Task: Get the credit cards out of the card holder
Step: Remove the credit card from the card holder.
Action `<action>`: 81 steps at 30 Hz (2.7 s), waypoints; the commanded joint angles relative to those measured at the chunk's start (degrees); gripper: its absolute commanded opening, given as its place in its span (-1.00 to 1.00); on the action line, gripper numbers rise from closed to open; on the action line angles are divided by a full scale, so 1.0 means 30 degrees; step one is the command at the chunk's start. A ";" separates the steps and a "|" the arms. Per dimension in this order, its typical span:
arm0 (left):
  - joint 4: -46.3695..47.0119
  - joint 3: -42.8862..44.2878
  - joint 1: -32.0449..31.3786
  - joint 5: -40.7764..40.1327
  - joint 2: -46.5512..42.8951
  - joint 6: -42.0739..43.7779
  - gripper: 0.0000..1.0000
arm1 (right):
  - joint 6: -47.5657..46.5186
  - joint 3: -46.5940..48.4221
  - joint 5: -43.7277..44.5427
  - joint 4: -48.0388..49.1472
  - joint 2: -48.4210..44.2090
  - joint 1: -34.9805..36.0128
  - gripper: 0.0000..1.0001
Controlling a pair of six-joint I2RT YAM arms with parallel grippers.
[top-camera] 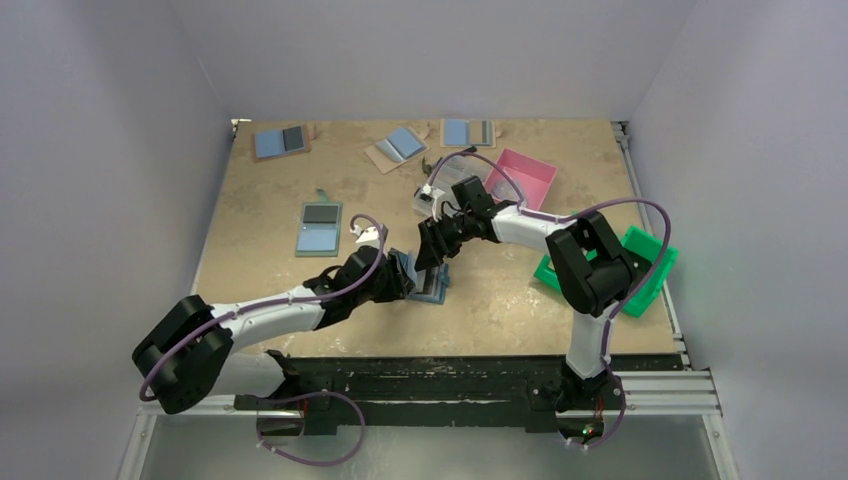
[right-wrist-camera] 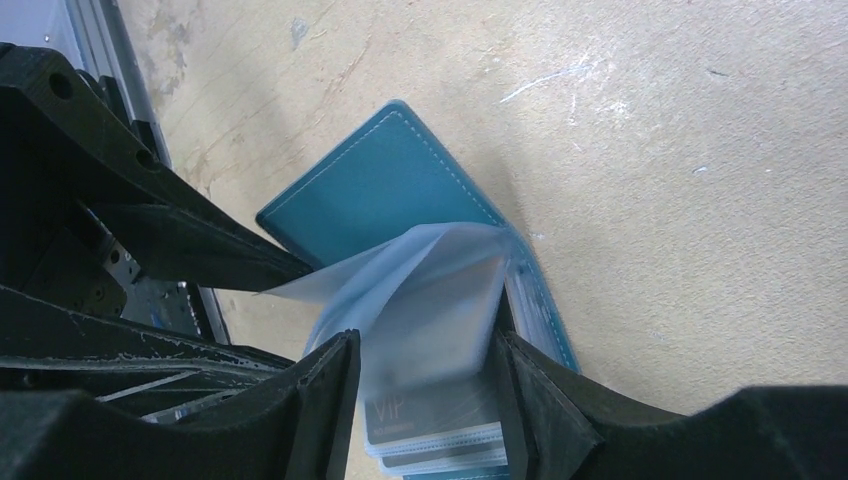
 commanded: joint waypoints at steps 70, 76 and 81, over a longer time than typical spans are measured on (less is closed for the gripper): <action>0.3172 0.0762 0.0662 0.3064 -0.0919 0.0505 -0.06 | 0.1045 0.0161 -0.3897 0.1199 -0.0021 -0.0048 -0.19; 0.3539 0.0664 0.0663 0.3017 -0.1652 0.0378 -0.14 | 0.1204 0.0123 -0.4061 0.1299 0.0094 0.0001 -0.20; 0.4022 0.0508 0.0640 0.3169 -0.1762 0.0279 -0.18 | 0.1249 0.0123 -0.3786 0.1295 0.0159 0.0025 -0.21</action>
